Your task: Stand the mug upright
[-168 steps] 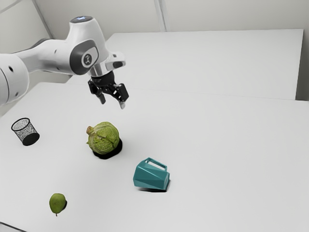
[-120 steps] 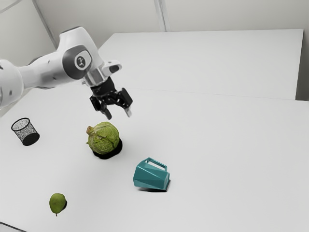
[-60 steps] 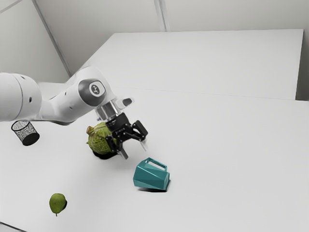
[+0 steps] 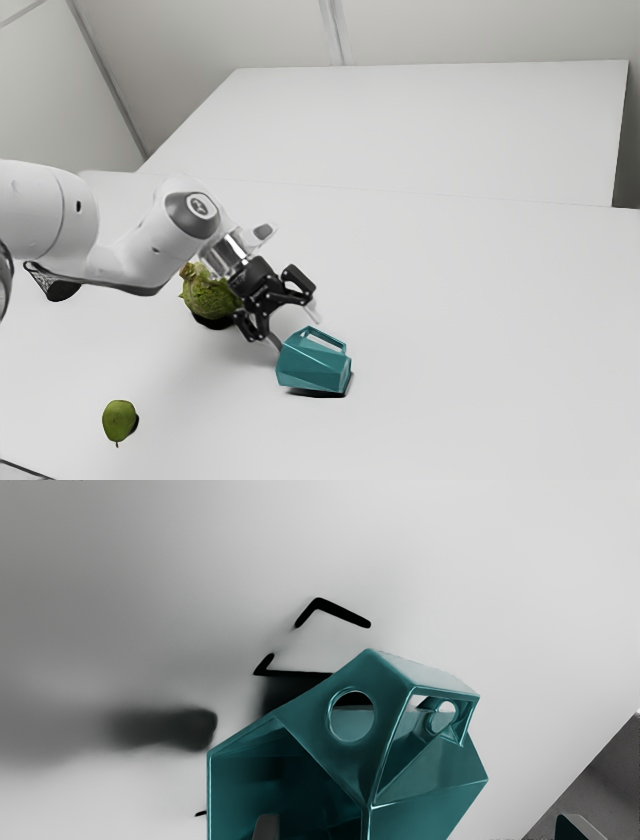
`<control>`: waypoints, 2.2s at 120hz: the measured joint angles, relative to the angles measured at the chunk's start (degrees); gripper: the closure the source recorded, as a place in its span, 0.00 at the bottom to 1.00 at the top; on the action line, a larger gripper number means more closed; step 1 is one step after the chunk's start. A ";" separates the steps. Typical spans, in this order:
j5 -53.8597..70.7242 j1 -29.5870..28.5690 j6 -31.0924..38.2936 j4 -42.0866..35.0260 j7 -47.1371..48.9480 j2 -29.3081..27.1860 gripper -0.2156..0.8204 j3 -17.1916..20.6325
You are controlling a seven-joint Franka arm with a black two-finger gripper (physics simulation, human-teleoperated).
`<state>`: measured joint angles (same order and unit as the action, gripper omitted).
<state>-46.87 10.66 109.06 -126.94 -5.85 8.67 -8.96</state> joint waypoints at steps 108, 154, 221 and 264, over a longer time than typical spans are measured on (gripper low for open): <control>-2.06 1.72 0.19 -2.28 -7.89 -2.65 0.87 -0.16; -3.16 3.94 0.44 -1.94 -9.06 -5.66 0.96 -0.32; 24.52 8.62 10.06 4.94 -9.54 -7.98 0.97 -0.37; 33.53 11.21 22.57 5.51 -11.38 -6.36 0.97 -0.28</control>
<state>-13.34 21.87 131.63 -121.42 -17.23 2.31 -9.24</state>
